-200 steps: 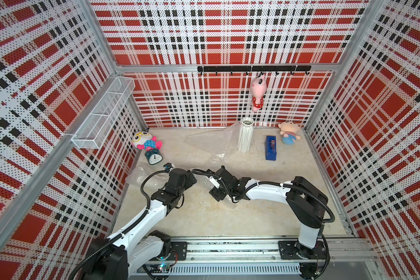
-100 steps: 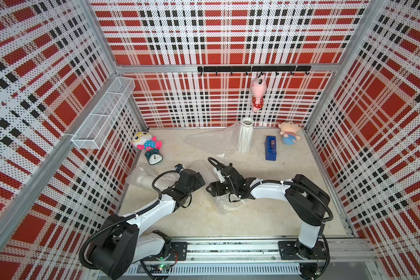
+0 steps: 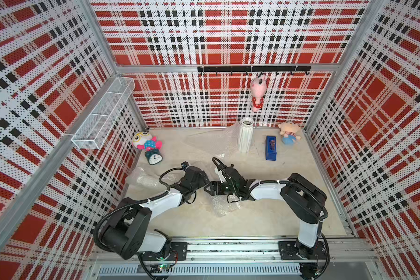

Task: Wrap vases in bubble wrap
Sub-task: Wrap the vase in bubble wrap.

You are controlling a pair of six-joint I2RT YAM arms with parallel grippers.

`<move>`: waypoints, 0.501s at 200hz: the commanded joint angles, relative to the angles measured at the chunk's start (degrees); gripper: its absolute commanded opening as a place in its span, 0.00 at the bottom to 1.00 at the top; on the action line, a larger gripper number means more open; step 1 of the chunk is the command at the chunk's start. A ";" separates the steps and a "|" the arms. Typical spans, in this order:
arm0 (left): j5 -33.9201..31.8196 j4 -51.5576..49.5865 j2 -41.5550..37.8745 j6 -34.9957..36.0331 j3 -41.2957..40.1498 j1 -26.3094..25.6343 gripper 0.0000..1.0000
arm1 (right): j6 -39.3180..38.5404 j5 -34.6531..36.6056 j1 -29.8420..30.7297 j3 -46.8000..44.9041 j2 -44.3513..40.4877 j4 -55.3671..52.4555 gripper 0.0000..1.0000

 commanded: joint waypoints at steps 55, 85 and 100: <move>-2.11 -3.30 5.28 0.64 2.76 -3.23 0.91 | -9.28 6.90 0.44 0.10 1.17 -10.65 0.68; -1.74 -2.97 6.25 0.56 3.09 -3.31 0.90 | -12.42 9.14 0.46 -0.10 -0.90 -12.19 0.79; -1.61 -2.97 6.68 0.60 3.36 -3.37 0.90 | -13.31 10.38 0.46 -0.44 -1.93 -12.78 0.83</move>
